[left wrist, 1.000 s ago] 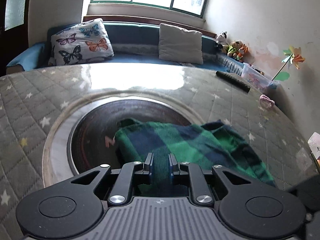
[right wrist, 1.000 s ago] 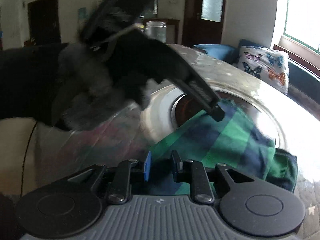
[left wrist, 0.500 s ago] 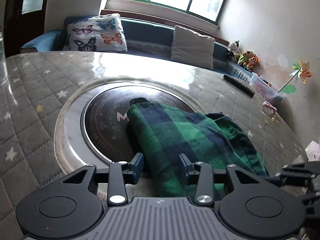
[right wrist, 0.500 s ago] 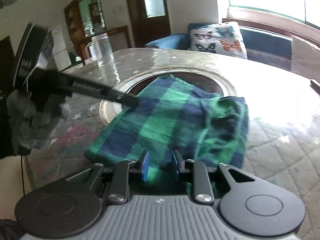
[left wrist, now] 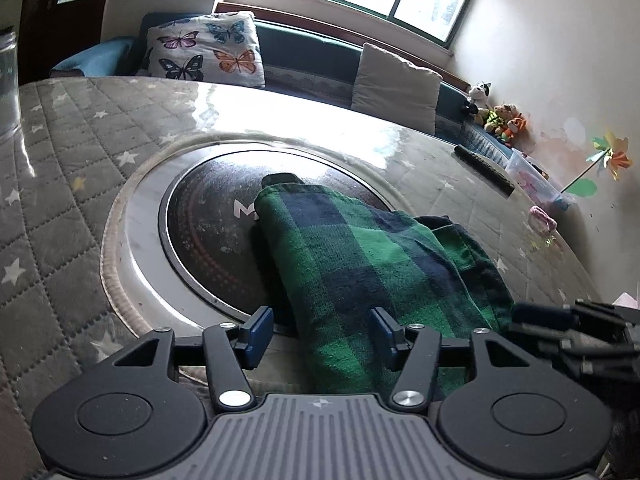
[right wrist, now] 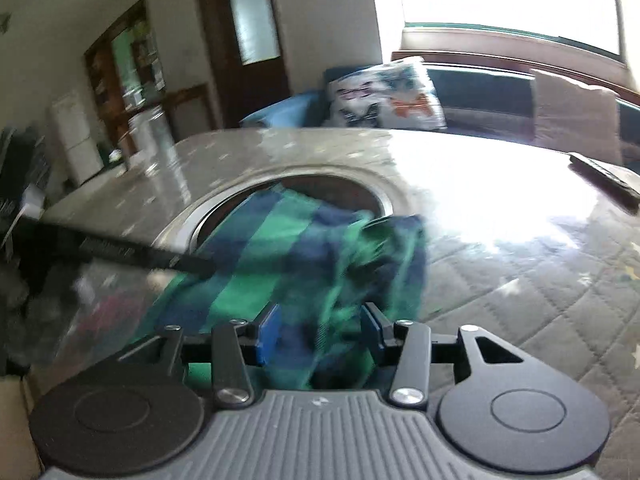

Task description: Fold clothes

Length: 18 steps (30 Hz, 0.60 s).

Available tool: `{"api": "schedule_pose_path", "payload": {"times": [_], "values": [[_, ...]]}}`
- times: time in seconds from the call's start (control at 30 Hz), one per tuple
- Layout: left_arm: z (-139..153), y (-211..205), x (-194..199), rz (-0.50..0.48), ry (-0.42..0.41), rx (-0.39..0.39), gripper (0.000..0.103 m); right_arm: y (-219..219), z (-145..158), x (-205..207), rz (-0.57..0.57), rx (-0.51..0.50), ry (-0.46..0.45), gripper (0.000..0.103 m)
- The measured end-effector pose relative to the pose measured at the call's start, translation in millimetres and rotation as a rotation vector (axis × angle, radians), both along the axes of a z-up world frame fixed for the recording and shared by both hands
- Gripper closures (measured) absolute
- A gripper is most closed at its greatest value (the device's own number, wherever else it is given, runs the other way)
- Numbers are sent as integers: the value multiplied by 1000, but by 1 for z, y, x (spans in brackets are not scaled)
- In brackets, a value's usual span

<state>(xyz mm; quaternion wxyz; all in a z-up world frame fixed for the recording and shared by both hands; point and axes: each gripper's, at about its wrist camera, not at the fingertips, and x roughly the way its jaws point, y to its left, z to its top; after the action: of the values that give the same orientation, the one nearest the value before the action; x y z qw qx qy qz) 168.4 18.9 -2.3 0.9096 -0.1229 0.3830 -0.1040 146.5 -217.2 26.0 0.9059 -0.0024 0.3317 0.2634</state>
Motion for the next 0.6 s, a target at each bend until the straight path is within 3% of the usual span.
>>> {"api": "schedule_pose_path", "payload": {"times": [0.07, 0.1, 0.37, 0.5, 0.6], "values": [[-2, -1, 1, 8, 6, -8, 41, -2, -3, 9, -52, 3, -3, 43], [-2, -1, 2, 8, 9, -11, 41, -3, -5, 13, -80, -7, -8, 42], [-3, -2, 6, 8, 24, -44, 43, -12, -27, 43, -140, 51, 108, 43], [-5, -3, 8, 1, 31, -66, 52, -14, -28, 46, -140, 88, 129, 56], [-6, -2, 9, 4, 36, -80, 54, -14, -29, 47, -137, 110, 148, 73]]}}
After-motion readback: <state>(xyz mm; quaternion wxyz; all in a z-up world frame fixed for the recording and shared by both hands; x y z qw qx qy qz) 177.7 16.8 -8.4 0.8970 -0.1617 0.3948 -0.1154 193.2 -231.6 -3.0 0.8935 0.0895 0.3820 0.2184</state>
